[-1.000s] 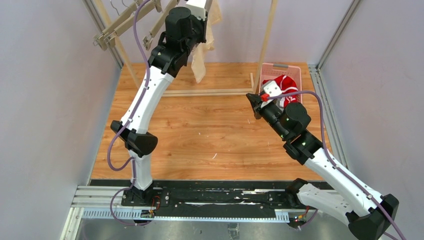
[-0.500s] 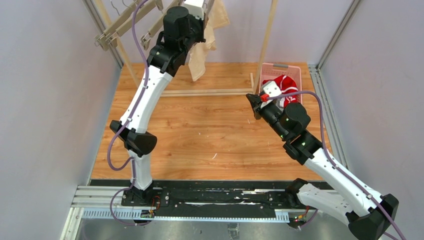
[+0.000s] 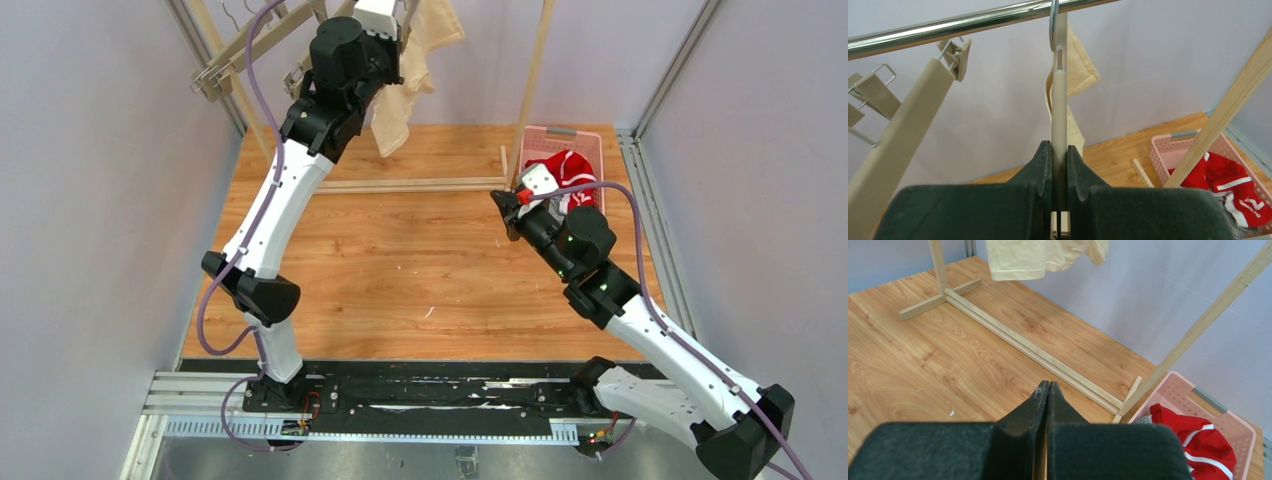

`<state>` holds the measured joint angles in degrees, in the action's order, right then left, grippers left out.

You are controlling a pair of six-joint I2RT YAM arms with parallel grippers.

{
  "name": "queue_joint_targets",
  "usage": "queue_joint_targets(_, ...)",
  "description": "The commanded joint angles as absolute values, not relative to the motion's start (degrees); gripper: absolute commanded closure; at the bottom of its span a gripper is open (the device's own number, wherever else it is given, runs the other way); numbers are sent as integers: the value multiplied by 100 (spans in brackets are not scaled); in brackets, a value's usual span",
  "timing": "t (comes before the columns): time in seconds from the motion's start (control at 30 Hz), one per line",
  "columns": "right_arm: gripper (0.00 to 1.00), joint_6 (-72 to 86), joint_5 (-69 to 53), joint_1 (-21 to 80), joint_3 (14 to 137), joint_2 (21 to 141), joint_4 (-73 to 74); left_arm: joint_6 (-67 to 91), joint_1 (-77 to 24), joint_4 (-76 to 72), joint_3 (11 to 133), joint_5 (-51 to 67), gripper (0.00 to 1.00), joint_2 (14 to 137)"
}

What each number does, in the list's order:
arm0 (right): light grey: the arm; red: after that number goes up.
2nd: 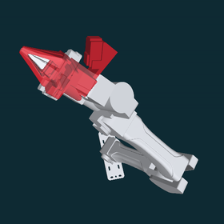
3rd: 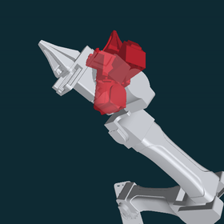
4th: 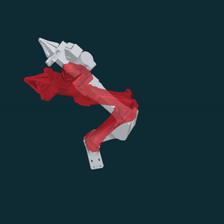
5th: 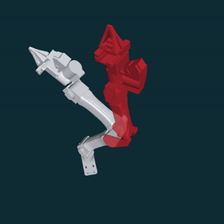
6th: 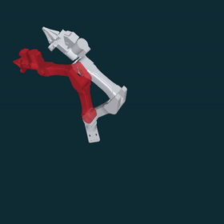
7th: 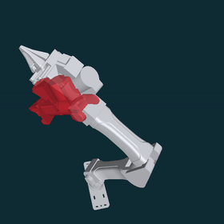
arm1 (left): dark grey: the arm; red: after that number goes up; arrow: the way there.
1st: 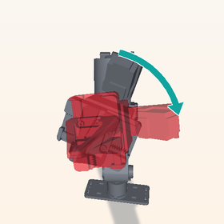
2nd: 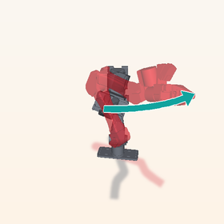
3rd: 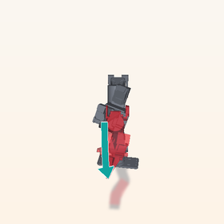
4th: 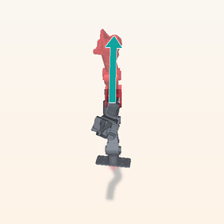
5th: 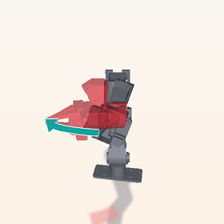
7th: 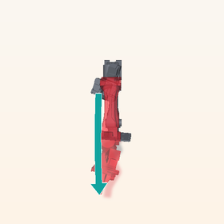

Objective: Remove the underwear clipped to the hanger

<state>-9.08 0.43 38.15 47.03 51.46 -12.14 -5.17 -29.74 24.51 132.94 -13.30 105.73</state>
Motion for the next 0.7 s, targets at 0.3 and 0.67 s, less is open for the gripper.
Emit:
queue_joint_targets(0.3,99,-884,82,3928,4591,5138,-1368,-680,-2959,1565,11739,-1401,100,9266)
queue_joint_targets(0.67,99,-729,235,3926,4496,5395,-1512,-513,-2959,1150,9561,-1282,100,7742)
